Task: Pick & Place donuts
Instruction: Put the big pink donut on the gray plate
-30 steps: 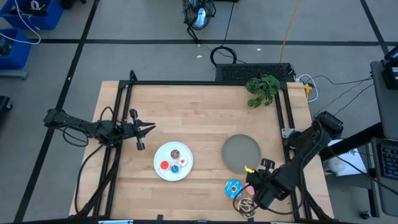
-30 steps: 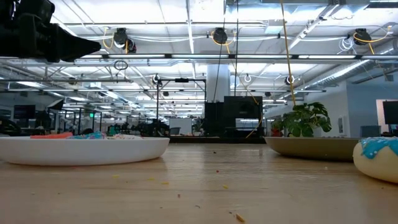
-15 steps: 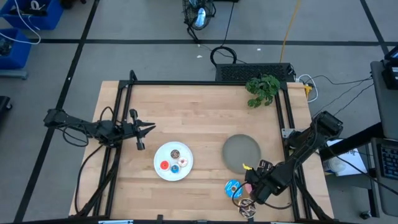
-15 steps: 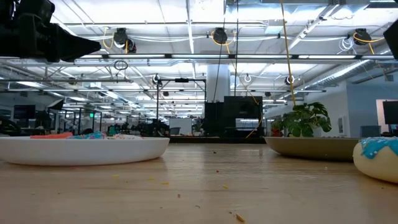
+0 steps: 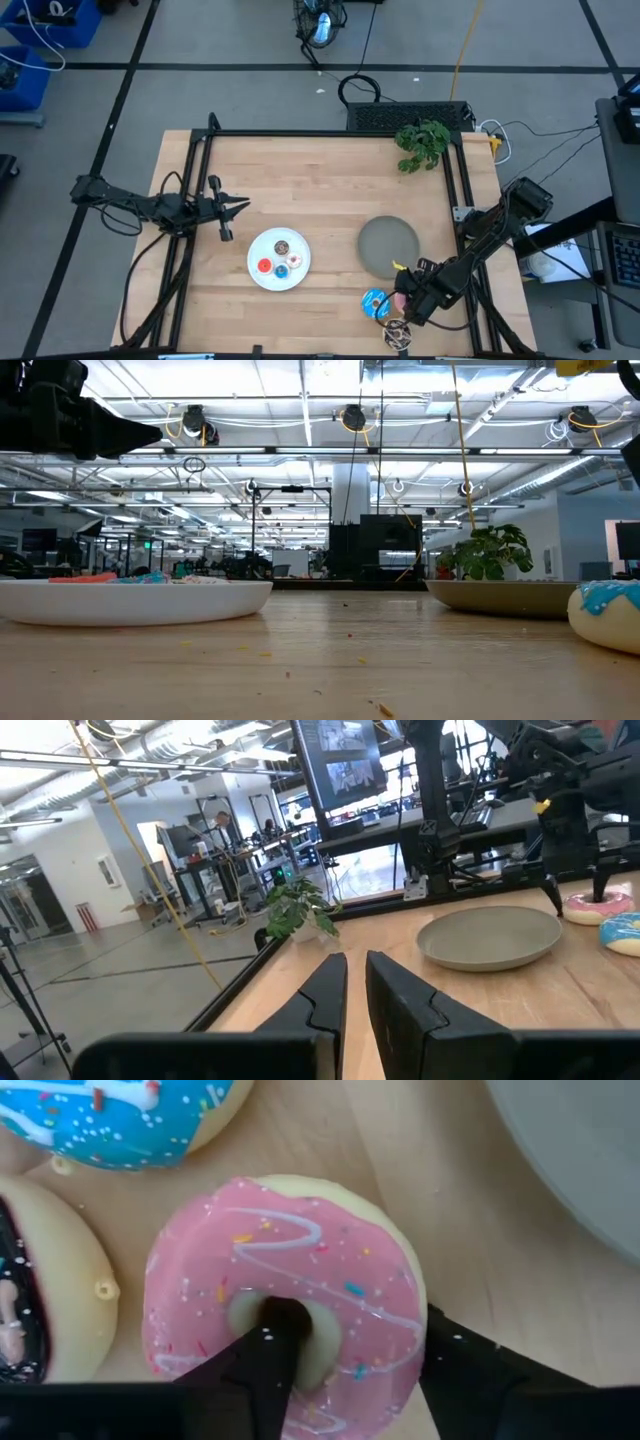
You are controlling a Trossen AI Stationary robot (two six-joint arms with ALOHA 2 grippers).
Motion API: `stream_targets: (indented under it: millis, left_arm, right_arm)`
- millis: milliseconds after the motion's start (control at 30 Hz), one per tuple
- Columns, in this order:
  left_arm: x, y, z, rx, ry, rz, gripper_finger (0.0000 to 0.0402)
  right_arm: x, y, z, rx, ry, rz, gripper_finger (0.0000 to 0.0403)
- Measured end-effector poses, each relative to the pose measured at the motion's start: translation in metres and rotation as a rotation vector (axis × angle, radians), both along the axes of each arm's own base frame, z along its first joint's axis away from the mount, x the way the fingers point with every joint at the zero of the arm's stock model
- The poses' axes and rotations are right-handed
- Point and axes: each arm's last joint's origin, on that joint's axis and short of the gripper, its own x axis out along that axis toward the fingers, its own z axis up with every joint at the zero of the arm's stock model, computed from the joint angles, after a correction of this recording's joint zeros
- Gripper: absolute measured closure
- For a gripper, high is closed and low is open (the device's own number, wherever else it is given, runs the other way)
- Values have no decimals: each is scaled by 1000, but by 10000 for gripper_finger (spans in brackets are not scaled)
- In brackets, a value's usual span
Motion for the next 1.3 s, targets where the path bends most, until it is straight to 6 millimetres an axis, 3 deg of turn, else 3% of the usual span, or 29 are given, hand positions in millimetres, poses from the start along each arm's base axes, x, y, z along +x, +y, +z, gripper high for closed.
stream_targets:
  millis: [100,233,300,367,567,767,933,1100,1300]
  left_arm:
    - [0,0,0,0,0,0,353]
    - [0,0,0,0,0,0,353]
    - [0,0,0,0,0,0,353]
    - [0,0,0,0,0,0,353]
    - [0,0,0,-13,-1,-1,353]
    - [0,0,0,-38,-6,-4,353]
    - [0,0,0,-39,-6,-4,353]
    - [0,0,-1,-38,-3,-4,353]
    - [0,0,-3,-31,22,-3,353]
  right_arm:
    - [-1,-1,-1,1,13,6,254]
    - [-1,-1,3,13,13,25,333]
    - [-1,-3,10,25,9,38,374]
    - [0,-5,22,33,-5,44,390]
    - [5,-16,67,23,-10,37,382]
    - [28,-22,129,36,-111,112,394]
    - [44,-40,170,25,-180,82,391]
    - [53,-57,186,14,-193,80,393]
    - [61,-75,188,-4,-207,49,393]
